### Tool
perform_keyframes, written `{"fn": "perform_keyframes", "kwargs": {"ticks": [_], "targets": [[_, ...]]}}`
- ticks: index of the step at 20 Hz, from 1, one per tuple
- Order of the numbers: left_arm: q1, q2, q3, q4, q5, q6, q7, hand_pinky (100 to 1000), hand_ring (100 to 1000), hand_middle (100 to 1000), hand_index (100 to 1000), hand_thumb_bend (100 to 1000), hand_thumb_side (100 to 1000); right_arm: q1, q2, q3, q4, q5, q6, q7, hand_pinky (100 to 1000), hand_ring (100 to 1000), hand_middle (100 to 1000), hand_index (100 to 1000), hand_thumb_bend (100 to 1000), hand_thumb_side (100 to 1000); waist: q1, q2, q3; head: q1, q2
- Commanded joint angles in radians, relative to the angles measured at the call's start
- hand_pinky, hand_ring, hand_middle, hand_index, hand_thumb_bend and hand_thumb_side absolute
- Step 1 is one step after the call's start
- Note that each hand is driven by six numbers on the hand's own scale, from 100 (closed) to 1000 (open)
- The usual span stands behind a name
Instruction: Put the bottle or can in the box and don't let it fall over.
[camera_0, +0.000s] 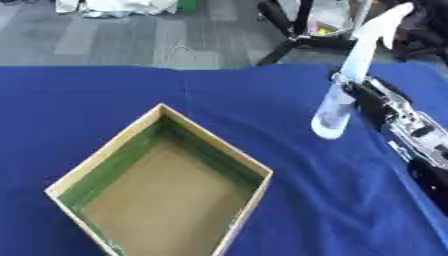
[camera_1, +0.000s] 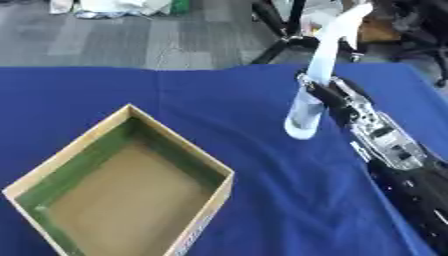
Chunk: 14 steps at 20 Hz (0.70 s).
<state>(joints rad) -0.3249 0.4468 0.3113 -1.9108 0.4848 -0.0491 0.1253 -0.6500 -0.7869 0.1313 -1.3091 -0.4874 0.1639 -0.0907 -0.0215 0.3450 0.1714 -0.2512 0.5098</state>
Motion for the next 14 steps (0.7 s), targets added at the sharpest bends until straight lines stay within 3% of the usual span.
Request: {"fn": "perform_keyframes", "kwargs": {"ticks": [1, 9, 12, 14], "targets": [[-0.009, 0.015, 0.005, -0.018, 0.002, 0.001, 0.001, 945, 1000, 1000, 731, 486, 600, -0.007, -0.014, 0.003, 0.003, 0.012, -0.007, 0.003, 967, 1000, 1000, 914, 100, 534, 0.004, -0.024, 0.0, -0.008, 0.012], [-0.008, 0.014, 0.005, -0.017, 0.003, 0.0, 0.001, 946, 1000, 1000, 731, 484, 600, -0.005, -0.002, 0.006, 0.016, 0.025, -0.012, 0.006, 968, 1000, 1000, 886, 100, 490, 0.006, -0.023, 0.001, -0.013, 0.008], [-0.007, 0.013, 0.005, -0.018, 0.003, 0.001, 0.0, 946, 1000, 1000, 730, 483, 600, -0.004, 0.001, 0.002, 0.02, 0.017, -0.01, -0.009, 973, 1000, 1000, 807, 100, 427, 0.005, -0.023, 0.0, -0.014, 0.006], [-0.007, 0.013, 0.006, -0.017, 0.003, 0.001, 0.0, 946, 1000, 1000, 730, 481, 600, -0.005, 0.001, 0.0, 0.02, 0.015, -0.015, -0.029, 971, 1000, 1000, 760, 100, 433, 0.005, -0.023, 0.0, -0.013, 0.006]]}}
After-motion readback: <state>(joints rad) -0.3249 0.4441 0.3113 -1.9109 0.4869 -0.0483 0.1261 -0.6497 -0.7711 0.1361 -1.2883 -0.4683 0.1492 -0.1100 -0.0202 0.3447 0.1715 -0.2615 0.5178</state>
